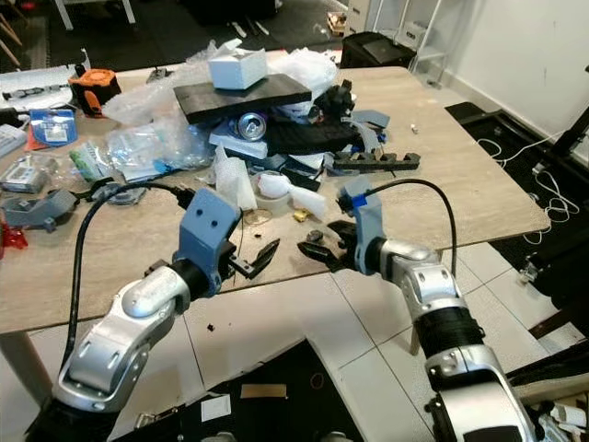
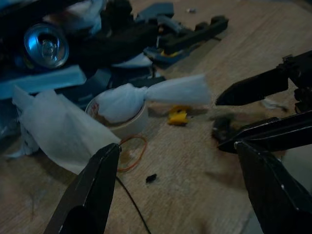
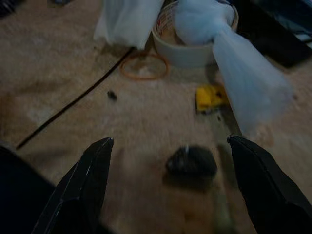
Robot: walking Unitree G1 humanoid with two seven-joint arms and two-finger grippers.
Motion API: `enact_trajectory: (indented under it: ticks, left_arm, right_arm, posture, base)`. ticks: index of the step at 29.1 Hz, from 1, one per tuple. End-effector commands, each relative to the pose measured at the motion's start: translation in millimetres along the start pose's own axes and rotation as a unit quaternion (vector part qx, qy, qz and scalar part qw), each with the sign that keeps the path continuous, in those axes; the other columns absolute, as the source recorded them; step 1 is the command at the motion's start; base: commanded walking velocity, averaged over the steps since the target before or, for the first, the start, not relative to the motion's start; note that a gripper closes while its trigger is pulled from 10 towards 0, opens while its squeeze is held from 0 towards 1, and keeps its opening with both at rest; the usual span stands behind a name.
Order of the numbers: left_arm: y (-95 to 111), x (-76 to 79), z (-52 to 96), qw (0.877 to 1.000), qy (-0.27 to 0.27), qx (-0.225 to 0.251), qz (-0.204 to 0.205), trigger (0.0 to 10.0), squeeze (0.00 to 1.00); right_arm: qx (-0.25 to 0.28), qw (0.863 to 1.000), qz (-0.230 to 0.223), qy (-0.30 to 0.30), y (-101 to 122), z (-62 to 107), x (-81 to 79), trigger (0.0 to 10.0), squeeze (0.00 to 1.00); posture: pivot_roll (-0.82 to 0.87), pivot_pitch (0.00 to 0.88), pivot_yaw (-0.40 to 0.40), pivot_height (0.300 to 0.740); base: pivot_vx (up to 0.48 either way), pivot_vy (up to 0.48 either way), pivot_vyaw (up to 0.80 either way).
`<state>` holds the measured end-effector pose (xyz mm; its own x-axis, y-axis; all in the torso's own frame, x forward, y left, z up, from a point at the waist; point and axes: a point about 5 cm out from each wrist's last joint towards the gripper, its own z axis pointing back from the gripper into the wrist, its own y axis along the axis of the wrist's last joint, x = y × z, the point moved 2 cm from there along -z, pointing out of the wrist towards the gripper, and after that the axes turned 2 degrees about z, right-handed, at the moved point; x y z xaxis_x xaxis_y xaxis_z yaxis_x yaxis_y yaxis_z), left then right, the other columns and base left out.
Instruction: Picking trash to rubbish bin
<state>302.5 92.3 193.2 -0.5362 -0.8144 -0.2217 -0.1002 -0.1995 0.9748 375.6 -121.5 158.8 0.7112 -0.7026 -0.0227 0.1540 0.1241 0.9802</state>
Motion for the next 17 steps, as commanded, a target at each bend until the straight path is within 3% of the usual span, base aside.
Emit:
enact_trajectory:
  ticks: [1,5,7,8,17]
  left_arm:
    - [-2,-1.4,1.1,1.000,0.000,-0.007,-0.005,10.0,0.00]
    - [-1,-0.2,2.3,1.000,-0.004,-0.007,-0.006,10.0,0.00]
    - [3,10.5,4.6,0.999,-0.039,0.000,0.002,10.0,0.00]
    - [4,15.8,6.0,0.998,-0.056,0.004,0.005,10.0,0.00]
    - [6,43.4,16.3,0.986,-0.164,0.004,0.011,10.0,0.00]
  right_arm:
    - [0.009,1.000,0.003,-0.002,0,-0.6,0.3,10.0,1.00]
    - [0.008,1.000,0.019,-0.016,-5,-3.5,1.0,10.0,1.00]
    - [-0.004,0.998,0.035,-0.049,-17,-6.1,6.8,10.0,1.00]
    - [-0.011,0.997,0.042,-0.058,-22,-6.7,7.5,10.0,0.00]
    - [-0.035,0.995,0.059,-0.078,-37,-8.6,5.9,10.0,0.00]
  posture:
    - [0.22,0.223,-0.079,0.740]
    - [0.23,0.232,-0.082,0.740]
    - [0.24,0.246,-0.078,0.740]
    - [0.24,0.248,-0.077,0.740]
    - [0.24,0.246,-0.055,0.740]
  base:
    - [0.000,0.000,0.00]
    - [0.000,0.000,0.00]
    - [0.000,0.000,0.00]
    - [0.000,0.000,0.00]
    - [0.000,0.000,0.00]
